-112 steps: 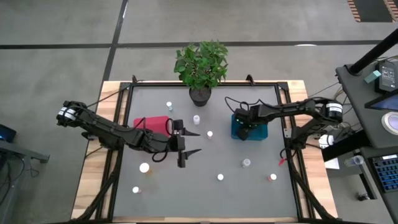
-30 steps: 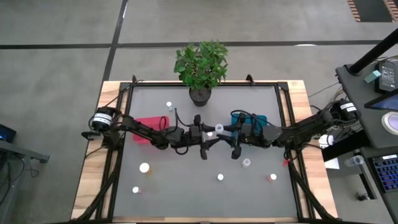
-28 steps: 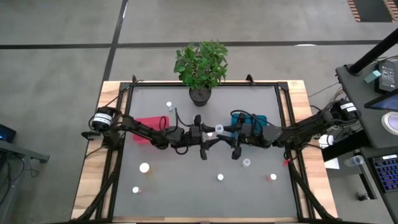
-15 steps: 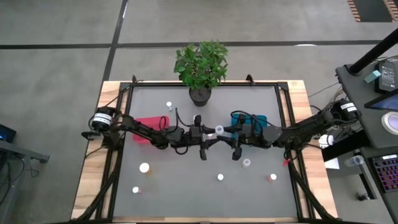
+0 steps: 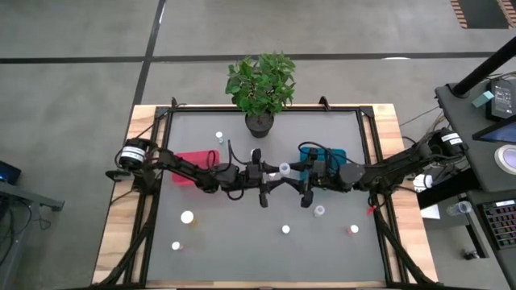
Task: Pick and place medicine bottles into bin by pill shape (circle, oval)
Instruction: Put the bottom left transparent capsule bottle into the blue bin
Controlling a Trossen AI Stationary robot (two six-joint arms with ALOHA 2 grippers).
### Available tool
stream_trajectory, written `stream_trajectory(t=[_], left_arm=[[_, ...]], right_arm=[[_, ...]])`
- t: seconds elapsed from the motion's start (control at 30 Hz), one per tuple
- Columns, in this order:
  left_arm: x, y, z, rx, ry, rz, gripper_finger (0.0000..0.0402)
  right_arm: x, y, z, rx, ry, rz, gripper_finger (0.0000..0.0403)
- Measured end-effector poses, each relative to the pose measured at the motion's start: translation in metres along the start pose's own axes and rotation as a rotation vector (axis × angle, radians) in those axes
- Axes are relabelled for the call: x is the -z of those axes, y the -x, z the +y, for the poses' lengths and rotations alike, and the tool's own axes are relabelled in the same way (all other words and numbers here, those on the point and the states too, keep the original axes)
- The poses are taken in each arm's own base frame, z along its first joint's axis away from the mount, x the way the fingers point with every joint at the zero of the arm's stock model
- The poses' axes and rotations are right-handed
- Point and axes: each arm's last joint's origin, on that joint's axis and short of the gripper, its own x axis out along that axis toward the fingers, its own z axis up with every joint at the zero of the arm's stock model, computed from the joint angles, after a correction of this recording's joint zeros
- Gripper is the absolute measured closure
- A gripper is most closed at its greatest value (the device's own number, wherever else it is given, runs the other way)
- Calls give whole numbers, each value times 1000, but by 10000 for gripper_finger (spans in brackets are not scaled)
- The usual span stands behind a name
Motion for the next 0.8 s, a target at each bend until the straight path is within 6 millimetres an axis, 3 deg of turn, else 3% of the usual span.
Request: stream_trajectory(t=[0.43,0.8], left_arm=[[12,5,1,-3,-68,85,281],[19,7,1,0,-108,155,281]], right_arm=[[-20,8,-1,23,22,182,197],[-47,-7,8,56,150,452,197]])
